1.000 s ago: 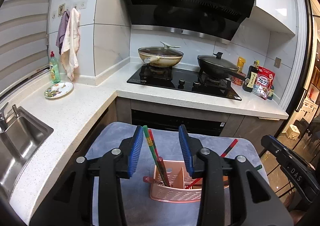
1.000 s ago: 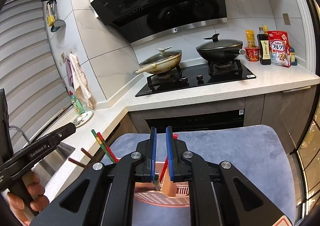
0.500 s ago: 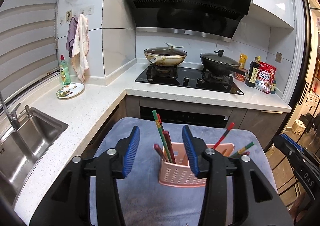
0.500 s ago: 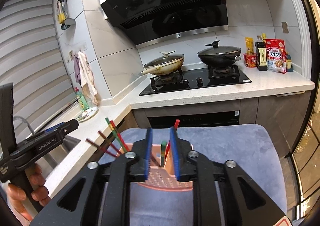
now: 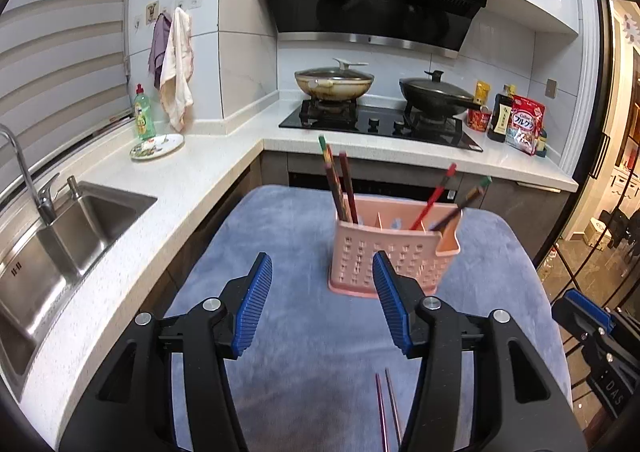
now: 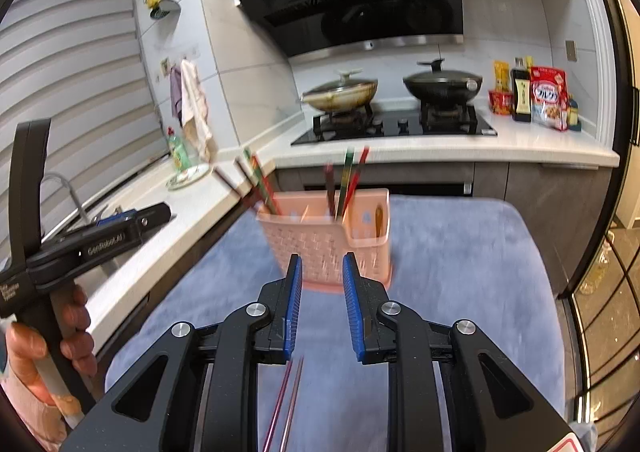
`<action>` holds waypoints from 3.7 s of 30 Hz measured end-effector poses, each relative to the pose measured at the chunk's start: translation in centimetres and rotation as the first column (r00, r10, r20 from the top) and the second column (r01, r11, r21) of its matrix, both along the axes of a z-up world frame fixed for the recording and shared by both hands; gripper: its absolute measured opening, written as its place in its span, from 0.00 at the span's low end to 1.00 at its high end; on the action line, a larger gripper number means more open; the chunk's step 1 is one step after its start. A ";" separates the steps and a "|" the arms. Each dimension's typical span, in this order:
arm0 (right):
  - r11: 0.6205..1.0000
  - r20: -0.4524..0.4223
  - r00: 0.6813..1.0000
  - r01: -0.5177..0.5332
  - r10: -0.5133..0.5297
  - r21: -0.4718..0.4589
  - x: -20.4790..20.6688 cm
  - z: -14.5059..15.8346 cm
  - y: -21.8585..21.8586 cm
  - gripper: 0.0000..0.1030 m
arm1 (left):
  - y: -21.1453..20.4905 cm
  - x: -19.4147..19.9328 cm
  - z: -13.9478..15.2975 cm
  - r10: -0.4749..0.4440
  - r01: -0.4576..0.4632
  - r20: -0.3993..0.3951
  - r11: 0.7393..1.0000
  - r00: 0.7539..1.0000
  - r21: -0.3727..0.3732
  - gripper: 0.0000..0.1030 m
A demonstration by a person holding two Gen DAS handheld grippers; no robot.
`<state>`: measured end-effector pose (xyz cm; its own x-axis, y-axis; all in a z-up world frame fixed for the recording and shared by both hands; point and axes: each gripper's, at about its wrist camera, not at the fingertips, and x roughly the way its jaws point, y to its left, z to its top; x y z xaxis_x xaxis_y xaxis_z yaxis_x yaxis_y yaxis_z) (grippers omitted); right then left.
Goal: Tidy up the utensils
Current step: 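Open both tools to drop the chopsticks into the holder, then withdraw, then move both open tools down toward the last dark red and brown chopsticks, then grasp the dark red chopstick with the left tool while the right tool grasps the brown one, then lift both chopsticks upright and carry them over the pink holder with both tools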
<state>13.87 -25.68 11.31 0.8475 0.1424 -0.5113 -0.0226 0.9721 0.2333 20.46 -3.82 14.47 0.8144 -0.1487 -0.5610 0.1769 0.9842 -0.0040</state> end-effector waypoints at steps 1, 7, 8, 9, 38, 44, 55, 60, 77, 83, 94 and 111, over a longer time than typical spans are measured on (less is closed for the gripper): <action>1.000 -0.011 1.000 -0.001 0.001 -0.004 -0.8 -0.6 0.3 0.20 | 0.2 -0.7 -0.5 0.001 0.000 -0.006 1.000 1.000 0.005 0.48; 1.000 -0.082 0.997 -0.012 0.011 -0.015 -4.7 -4.2 1.7 0.20 | 1.1 -3.9 -3.4 -0.005 0.005 -0.065 1.000 0.998 0.010 0.49; 1.000 -0.103 0.995 -0.013 0.011 -0.013 -5.5 -5.2 2.0 0.20 | 1.2 -4.4 -4.0 -0.008 0.009 -0.077 1.000 0.997 0.011 0.49; 1.000 -0.119 0.993 -0.017 0.016 -0.007 -6.0 -5.9 2.2 0.20 | 1.3 -4.9 -4.5 -0.007 0.009 -0.089 1.000 0.996 0.014 0.49; 0.993 -0.340 0.933 -0.120 0.118 0.016 -11.5 -16.2 7.9 0.21 | 2.6 -12.2 -15.5 -0.013 0.038 -0.326 0.997 0.945 0.068 0.55; 0.989 -0.352 0.925 -0.144 0.140 0.015 -11.3 -16.9 9.1 0.21 | 2.9 -12.6 -16.2 -0.011 0.040 -0.344 0.996 0.939 0.076 0.56; 0.994 -0.360 0.927 -0.113 0.105 -0.002 -11.0 -17.8 8.4 0.07 | 2.7 -13.2 -16.9 -0.021 0.051 -0.361 0.996 0.932 0.075 0.60; 0.998 -0.354 0.933 -0.065 0.057 -0.011 -11.5 -17.7 6.9 0.07 | 1.9 -13.6 -17.1 -0.043 0.074 -0.358 0.995 0.933 0.073 0.68; 1.000 -0.361 0.932 0.026 -0.021 0.011 -13.3 -18.0 3.2 0.07 | -2.3 -15.0 -19.9 -0.135 0.178 -0.428 0.982 0.894 0.063 0.70; 0.999 -0.361 0.932 0.027 -0.019 0.017 -13.4 -18.1 3.2 0.07 | -2.4 -15.3 -20.5 -0.127 0.179 -0.419 0.980 0.899 0.088 0.57; 0.999 -0.350 0.937 0.024 -0.016 0.021 -13.8 -17.7 3.3 0.07 | -1.8 -15.3 -20.0 -0.160 0.198 -0.431 0.979 0.888 0.046 0.07; 0.998 -0.211 0.976 0.053 -0.043 0.040 -13.7 -10.9 1.3 0.07 | -0.3 -14.8 -13.1 -0.171 0.174 -0.340 0.985 0.925 -0.022 0.07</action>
<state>0.19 -24.36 0.39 0.7282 0.1311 -0.6727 0.0782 0.9592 0.2715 5.68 -4.15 1.36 0.5376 -0.2637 -0.8009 0.3332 0.9390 -0.0855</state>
